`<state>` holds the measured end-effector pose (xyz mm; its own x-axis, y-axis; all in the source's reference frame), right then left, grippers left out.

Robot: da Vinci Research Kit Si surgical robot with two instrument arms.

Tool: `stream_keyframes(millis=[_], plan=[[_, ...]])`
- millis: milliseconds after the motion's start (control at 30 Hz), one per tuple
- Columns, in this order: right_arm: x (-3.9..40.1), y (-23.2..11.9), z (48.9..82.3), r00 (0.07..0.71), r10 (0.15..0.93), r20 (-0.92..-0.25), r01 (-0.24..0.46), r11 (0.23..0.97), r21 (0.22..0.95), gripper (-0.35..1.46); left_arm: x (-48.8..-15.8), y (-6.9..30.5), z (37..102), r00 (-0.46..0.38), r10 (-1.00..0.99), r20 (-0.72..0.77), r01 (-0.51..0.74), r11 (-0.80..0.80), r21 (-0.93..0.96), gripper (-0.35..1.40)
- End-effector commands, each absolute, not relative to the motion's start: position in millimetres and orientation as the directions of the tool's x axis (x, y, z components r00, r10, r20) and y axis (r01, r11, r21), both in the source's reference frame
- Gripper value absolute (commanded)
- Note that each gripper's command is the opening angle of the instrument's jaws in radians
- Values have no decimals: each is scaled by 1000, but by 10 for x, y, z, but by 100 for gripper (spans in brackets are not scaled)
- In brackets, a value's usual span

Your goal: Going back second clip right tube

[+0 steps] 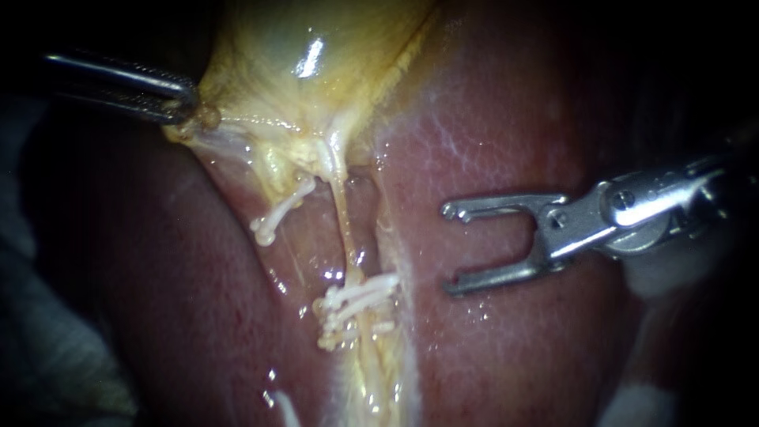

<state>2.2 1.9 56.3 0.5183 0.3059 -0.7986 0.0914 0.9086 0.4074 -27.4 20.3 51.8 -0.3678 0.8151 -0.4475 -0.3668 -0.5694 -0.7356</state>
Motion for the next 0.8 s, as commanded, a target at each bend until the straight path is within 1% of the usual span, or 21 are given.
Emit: stream_keyframes(millis=[33, 333, 500, 800], plan=[[22, 20, 562, 518, 308, -798, 91, 908, 409, 50, -274, 203, 518, -368, 815, -448, -366, -570, -736, -35], [17, 24, 558, 517, 316, -795, 89, 904, 417, 50, -278, 202, 521, -367, 815, -448, -369, -570, -734, -35], [16, 23, 558, 517, 321, -793, 86, 903, 422, 50, -294, 200, 536, -363, 815, -453, -380, -573, -726, -35], [15, 23, 558, 517, 326, -791, 84, 901, 426, 50, -325, 192, 578, -379, 807, -454, -361, -580, -730, -35]])
